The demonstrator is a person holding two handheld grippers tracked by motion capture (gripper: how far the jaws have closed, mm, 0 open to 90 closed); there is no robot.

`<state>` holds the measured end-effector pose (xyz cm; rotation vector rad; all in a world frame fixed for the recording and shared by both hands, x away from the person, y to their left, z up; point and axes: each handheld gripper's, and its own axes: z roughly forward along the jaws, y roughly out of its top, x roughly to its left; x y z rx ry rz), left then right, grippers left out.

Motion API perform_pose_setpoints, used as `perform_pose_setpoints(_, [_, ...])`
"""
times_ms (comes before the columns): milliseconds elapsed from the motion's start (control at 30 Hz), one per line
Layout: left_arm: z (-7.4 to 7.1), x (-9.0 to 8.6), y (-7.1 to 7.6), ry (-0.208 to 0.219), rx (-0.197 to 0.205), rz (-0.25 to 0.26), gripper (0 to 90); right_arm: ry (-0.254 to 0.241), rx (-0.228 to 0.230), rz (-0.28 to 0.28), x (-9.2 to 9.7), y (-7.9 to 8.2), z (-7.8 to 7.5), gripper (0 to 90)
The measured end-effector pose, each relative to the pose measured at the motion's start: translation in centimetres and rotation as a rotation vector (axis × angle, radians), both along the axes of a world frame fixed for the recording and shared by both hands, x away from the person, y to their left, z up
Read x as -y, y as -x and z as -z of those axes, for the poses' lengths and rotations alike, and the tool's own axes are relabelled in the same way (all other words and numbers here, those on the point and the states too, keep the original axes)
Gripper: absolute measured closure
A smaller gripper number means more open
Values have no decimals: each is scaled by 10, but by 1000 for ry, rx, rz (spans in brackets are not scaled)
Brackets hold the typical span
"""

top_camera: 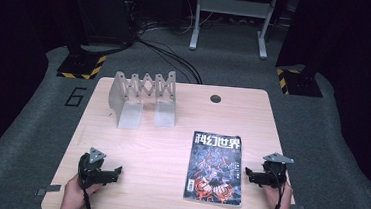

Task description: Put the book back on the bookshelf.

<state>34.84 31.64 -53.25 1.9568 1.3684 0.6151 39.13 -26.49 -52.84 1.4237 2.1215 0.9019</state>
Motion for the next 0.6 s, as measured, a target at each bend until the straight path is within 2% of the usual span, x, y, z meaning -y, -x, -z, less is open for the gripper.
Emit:
perform_pose_setpoints(200, [0,1,-1,1,1,-6,47,5,8,-7,0,0,0,37])
perform_pose_setpoints(367, [0,1,-1,-2,-4,-8,47,4,-12,-1,-4,3,-2,31])
perform_pose_setpoints(433, [0,1,-1,-2,-5,-8,47,-19,-38,-5,-11,6,-5,52])
perform_pose_setpoints(467, [0,1,0,-1,-5,-8,47,-19,-38,-5,-11,6,-5,52])
perform_pose_setpoints(500, [0,1,-1,-2,-5,-8,47,-33,-39,-24,-18,10,-8,121])
perform_pose_setpoints(533, [0,1,0,-2,-5,-8,47,-22,-31,-11,-22,12,-9,144])
perform_pose_setpoints(600, [0,1,0,-2,-5,-8,47,-21,-27,-2,-24,13,-11,145])
